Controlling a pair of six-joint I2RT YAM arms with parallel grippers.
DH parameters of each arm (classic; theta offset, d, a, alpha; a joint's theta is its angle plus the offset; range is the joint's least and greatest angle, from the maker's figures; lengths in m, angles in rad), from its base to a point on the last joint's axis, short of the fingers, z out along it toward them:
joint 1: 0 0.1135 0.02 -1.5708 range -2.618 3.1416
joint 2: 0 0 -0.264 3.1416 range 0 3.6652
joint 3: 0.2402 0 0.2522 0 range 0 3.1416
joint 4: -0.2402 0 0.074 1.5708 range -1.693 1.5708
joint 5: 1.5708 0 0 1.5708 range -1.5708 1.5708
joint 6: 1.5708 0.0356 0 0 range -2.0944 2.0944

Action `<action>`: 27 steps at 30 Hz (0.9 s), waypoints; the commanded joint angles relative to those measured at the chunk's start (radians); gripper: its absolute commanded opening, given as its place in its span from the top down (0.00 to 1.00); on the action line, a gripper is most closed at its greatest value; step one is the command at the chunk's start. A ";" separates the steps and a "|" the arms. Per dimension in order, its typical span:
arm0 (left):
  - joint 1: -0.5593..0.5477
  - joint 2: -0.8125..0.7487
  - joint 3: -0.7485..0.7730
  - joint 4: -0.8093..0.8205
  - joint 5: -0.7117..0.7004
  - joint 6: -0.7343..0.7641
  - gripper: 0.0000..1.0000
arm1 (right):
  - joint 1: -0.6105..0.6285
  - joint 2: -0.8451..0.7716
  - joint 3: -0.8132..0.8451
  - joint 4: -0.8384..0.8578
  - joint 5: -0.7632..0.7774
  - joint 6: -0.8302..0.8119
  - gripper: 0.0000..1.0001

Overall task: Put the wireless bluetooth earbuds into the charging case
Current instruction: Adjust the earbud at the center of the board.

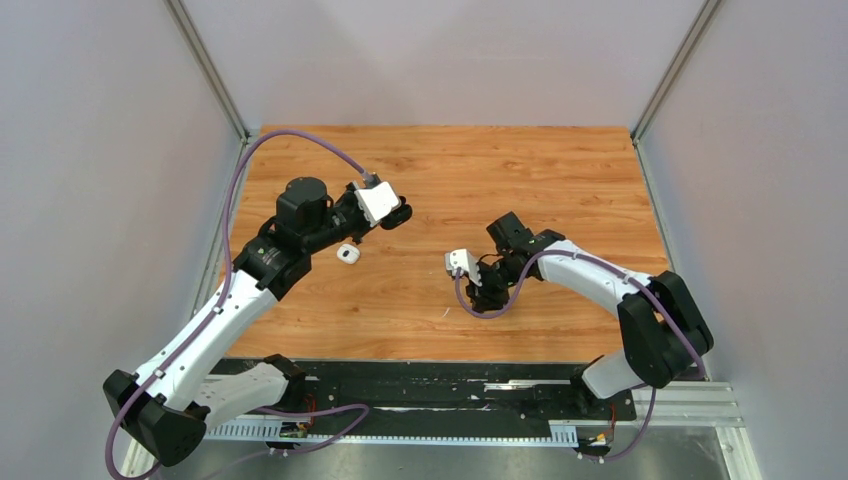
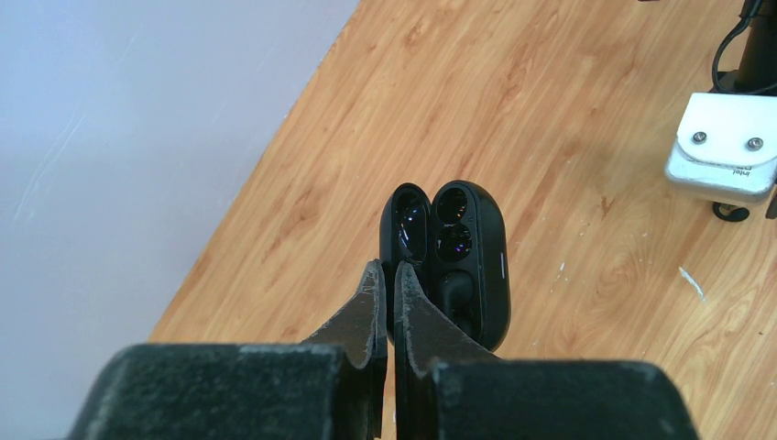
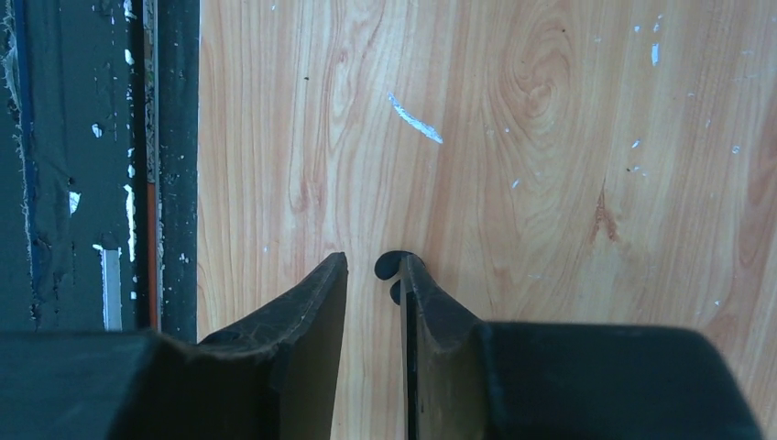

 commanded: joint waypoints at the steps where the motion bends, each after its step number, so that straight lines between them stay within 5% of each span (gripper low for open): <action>1: -0.006 -0.022 0.023 0.025 -0.001 -0.005 1.00 | 0.008 -0.006 -0.010 0.029 0.007 0.001 0.75; 5: -0.006 -0.020 0.023 0.030 0.001 -0.014 1.00 | 0.029 0.012 -0.022 0.048 0.024 0.033 0.78; 13: -0.006 -0.026 0.021 0.030 -0.010 -0.025 1.00 | 0.104 0.020 -0.084 0.165 0.169 0.098 0.60; 27: -0.006 0.004 0.022 0.062 -0.024 -0.029 1.00 | 0.105 0.043 -0.137 0.269 0.354 0.052 0.81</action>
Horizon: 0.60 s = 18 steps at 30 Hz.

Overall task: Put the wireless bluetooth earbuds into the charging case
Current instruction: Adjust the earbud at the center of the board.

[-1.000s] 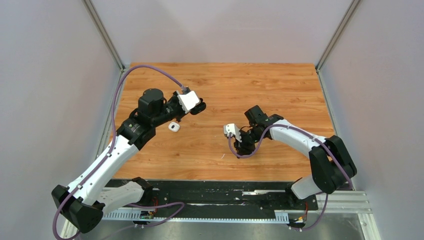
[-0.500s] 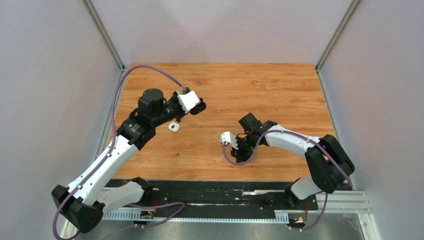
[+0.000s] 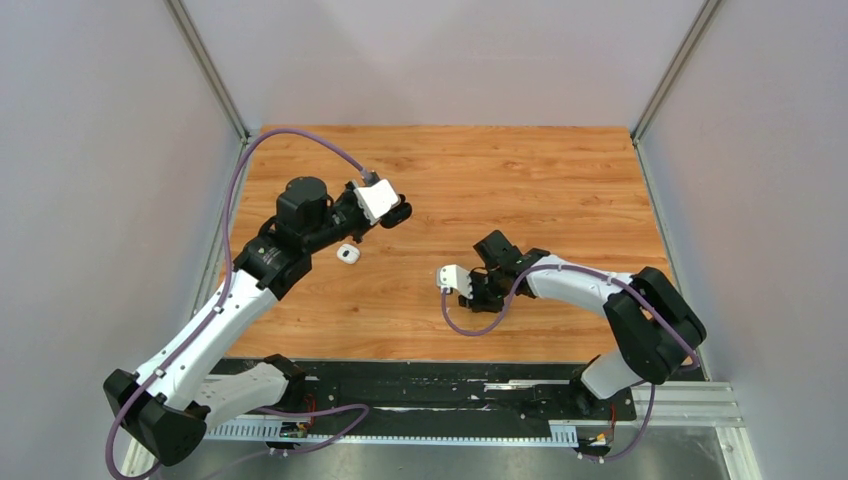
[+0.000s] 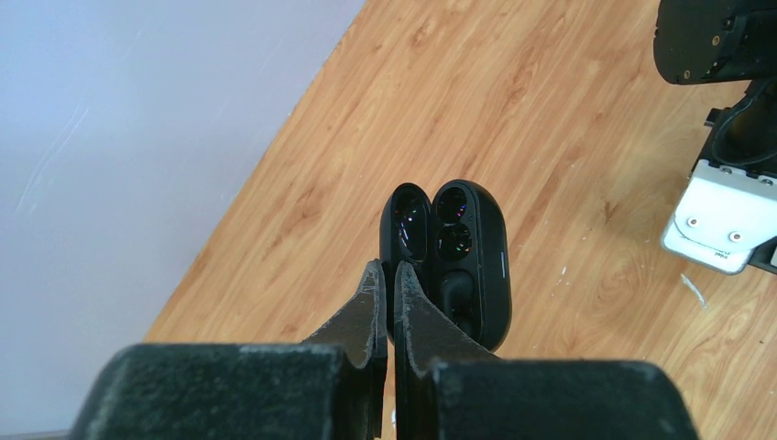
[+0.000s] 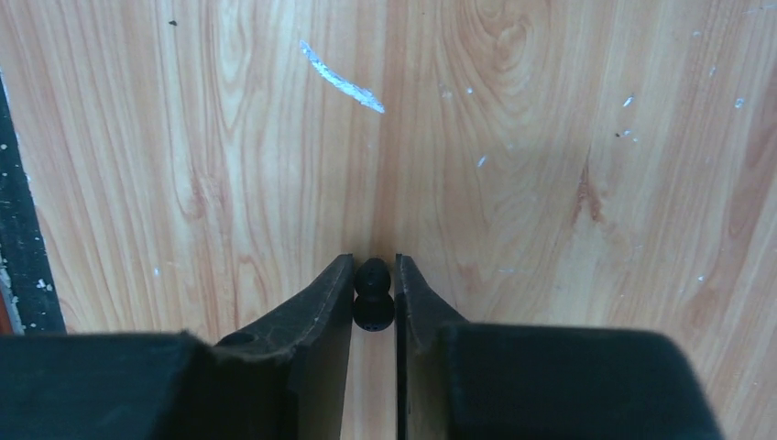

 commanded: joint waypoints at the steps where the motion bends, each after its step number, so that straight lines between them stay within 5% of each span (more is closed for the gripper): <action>1: -0.006 0.008 0.024 0.053 -0.011 -0.009 1.00 | -0.013 0.005 -0.009 0.030 0.074 0.002 0.84; 6: -0.004 0.019 0.037 0.053 -0.011 -0.006 1.00 | -0.151 0.002 0.127 0.006 -0.121 0.223 0.96; 13: -0.006 0.049 0.073 0.026 -0.013 0.000 1.00 | -0.411 0.097 0.184 0.083 -0.532 0.639 0.98; 18: -0.006 0.072 0.097 0.000 -0.019 -0.006 1.00 | -0.539 0.157 0.093 0.276 -0.563 0.941 0.94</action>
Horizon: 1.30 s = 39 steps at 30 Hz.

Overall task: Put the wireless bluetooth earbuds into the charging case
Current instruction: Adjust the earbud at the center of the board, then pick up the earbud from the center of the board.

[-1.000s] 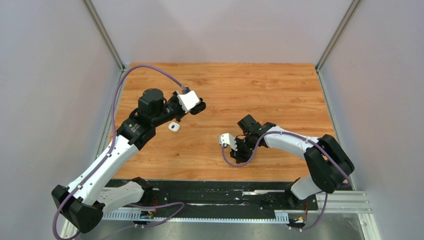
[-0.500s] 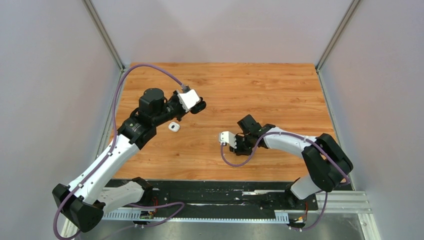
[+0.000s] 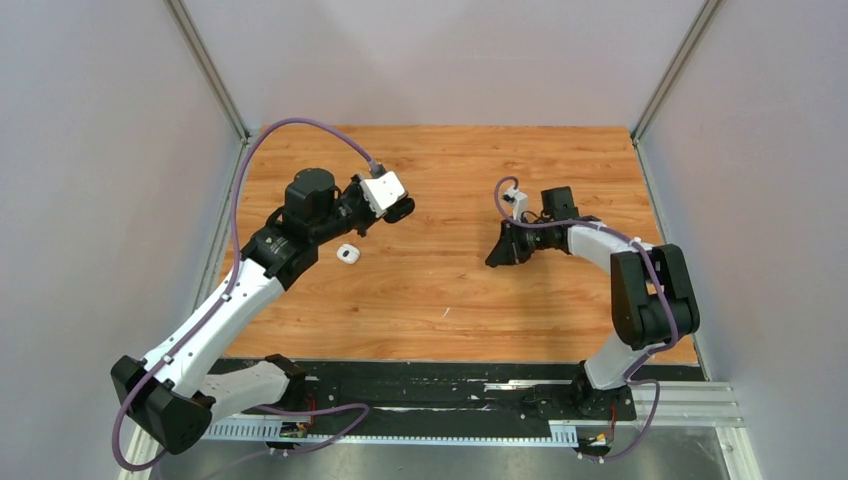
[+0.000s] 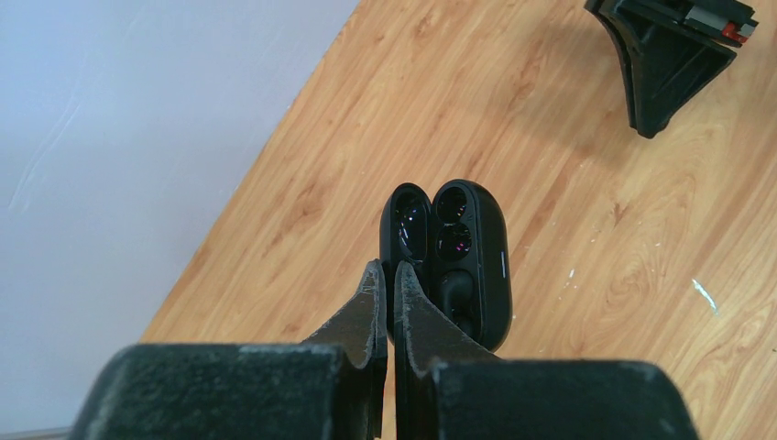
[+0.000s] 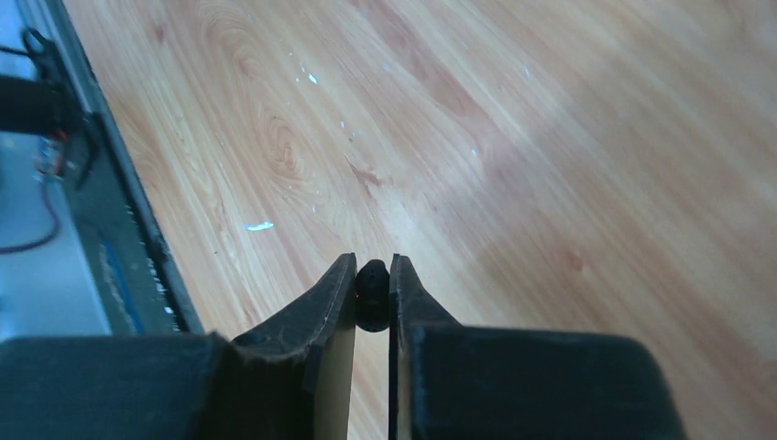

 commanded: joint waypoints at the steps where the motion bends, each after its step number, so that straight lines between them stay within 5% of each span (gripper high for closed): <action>1: -0.005 0.013 0.063 0.003 -0.006 -0.008 1.00 | -0.088 0.050 -0.088 0.197 -0.122 0.365 0.94; 7: -0.005 0.039 0.094 -0.021 -0.009 -0.015 1.00 | -0.138 0.053 -0.159 0.250 0.027 0.488 0.82; 11: -0.006 0.050 0.107 -0.022 -0.009 -0.020 1.00 | -0.140 0.014 -0.159 0.162 0.272 0.520 0.65; 16: -0.006 0.056 0.104 -0.001 -0.008 -0.018 1.00 | -0.161 -0.030 -0.145 0.041 0.405 0.521 0.55; 26: -0.005 0.041 0.090 0.019 -0.023 -0.011 1.00 | -0.199 -0.041 0.028 -0.120 0.192 0.275 0.62; 39: -0.004 0.018 0.077 0.017 -0.041 0.004 1.00 | -0.121 0.017 0.119 -0.142 0.226 0.201 0.73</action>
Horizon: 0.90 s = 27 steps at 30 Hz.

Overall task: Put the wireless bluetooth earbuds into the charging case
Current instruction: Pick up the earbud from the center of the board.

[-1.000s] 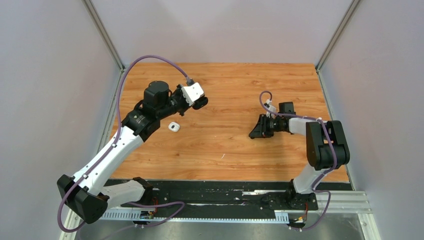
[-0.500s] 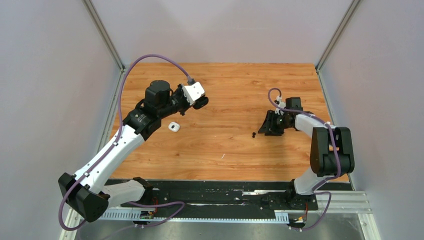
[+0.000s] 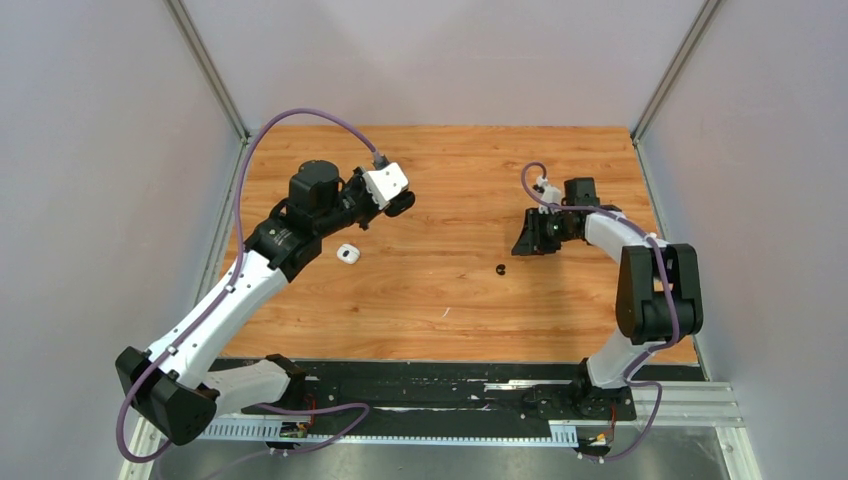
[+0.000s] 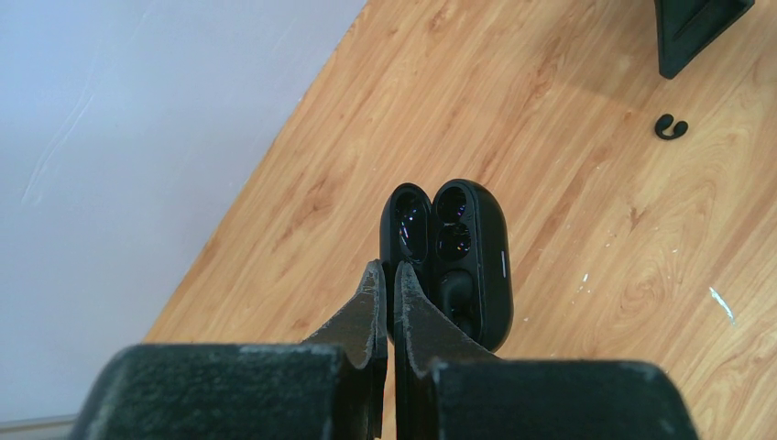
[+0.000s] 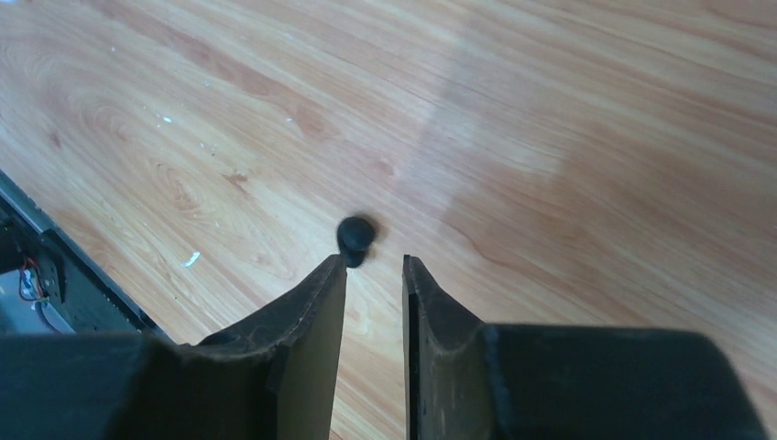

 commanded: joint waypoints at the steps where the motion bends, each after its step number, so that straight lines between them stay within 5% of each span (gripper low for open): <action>1: -0.004 -0.038 0.014 0.042 -0.007 0.005 1.00 | 0.075 -0.023 0.059 -0.017 0.024 0.009 0.74; 11: -0.004 -0.049 0.003 0.049 -0.017 0.005 1.00 | 0.188 -0.021 0.017 -0.006 0.144 0.240 0.71; 27: -0.004 -0.059 -0.009 0.051 -0.027 0.003 1.00 | 0.197 0.036 -0.009 -0.003 0.167 0.251 0.73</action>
